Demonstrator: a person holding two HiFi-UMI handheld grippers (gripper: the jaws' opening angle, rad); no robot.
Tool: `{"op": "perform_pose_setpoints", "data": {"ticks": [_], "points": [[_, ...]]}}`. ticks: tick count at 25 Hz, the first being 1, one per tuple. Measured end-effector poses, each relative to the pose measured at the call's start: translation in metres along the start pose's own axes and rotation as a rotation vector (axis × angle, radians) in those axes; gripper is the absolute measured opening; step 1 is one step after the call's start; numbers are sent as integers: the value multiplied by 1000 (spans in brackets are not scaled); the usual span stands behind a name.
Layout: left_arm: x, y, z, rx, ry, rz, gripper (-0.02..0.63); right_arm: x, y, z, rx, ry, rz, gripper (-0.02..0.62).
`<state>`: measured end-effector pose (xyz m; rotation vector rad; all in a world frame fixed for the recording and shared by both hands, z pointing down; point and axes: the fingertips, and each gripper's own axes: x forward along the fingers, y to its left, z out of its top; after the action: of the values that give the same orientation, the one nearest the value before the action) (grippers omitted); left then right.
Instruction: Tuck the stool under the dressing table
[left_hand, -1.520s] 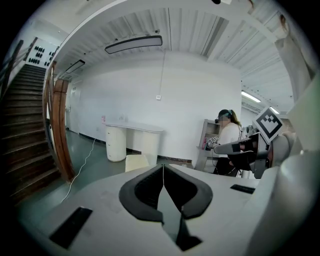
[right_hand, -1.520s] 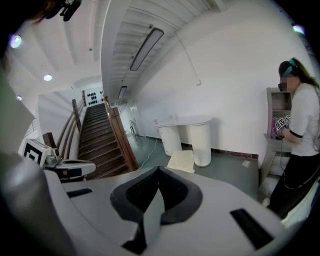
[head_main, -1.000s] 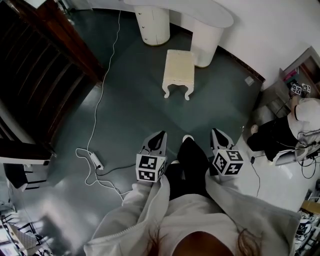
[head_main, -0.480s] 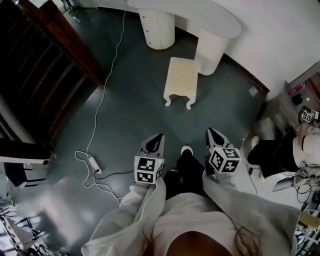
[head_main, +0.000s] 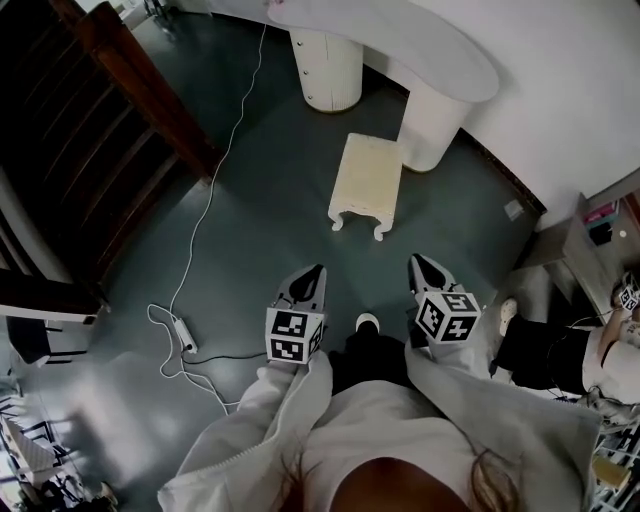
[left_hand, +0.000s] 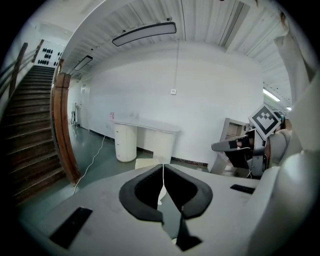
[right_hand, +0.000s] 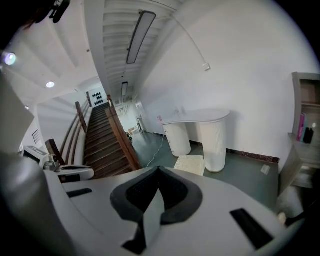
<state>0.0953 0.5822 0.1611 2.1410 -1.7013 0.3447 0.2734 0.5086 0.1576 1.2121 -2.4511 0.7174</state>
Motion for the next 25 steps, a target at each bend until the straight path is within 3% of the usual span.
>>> {"op": "perform_pose_setpoints", "data": {"ticks": [15,25], "points": [[65,-16,21,18,3,24,17,22,-64,26,3,0,29,51],[57,-14,9,-26,34,80,16,27,-59,5,12,64,78,51]]}}
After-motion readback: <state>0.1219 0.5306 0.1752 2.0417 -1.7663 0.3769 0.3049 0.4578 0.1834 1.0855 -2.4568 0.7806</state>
